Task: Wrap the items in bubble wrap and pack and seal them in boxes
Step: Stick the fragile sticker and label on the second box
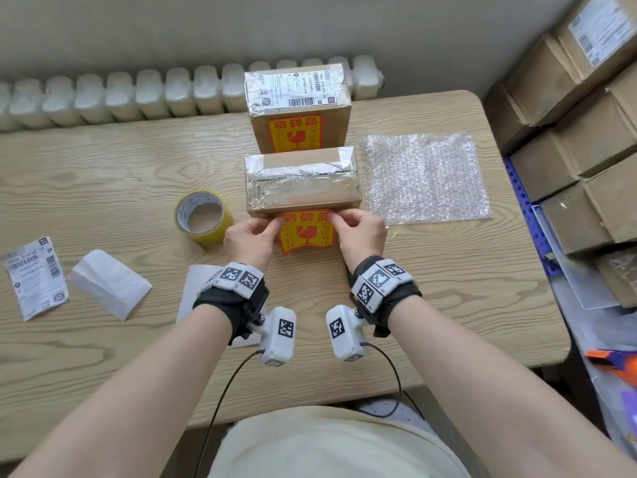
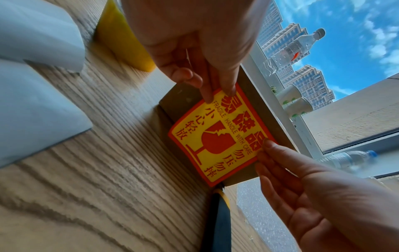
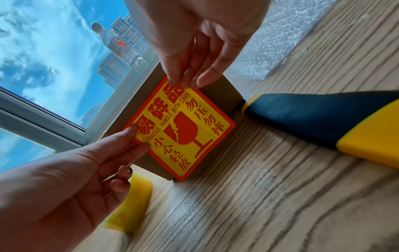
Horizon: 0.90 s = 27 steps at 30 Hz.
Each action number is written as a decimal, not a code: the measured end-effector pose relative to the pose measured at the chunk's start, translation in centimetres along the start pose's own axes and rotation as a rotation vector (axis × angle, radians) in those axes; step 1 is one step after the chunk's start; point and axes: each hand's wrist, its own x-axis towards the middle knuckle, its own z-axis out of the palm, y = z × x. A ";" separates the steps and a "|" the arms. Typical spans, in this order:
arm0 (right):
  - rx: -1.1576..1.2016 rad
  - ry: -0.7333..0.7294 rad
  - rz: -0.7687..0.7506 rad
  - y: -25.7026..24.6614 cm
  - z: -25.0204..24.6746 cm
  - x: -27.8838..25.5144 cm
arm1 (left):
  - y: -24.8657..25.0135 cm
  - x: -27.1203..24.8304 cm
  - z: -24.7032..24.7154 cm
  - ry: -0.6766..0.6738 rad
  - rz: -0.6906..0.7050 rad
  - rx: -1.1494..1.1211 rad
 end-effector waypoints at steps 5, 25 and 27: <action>-0.004 0.008 -0.004 -0.1 0.2 0.2 | 0.3 -0.2 0.1 0.022 0.025 0.001; -0.099 -0.165 0.009 1.8 1.1 -0.3 | 1.2 2.2 -2.6 -0.027 0.700 0.655; -0.099 -0.239 -0.060 1.3 2.0 -0.8 | 1.4 2.9 -2.8 -0.130 0.813 0.720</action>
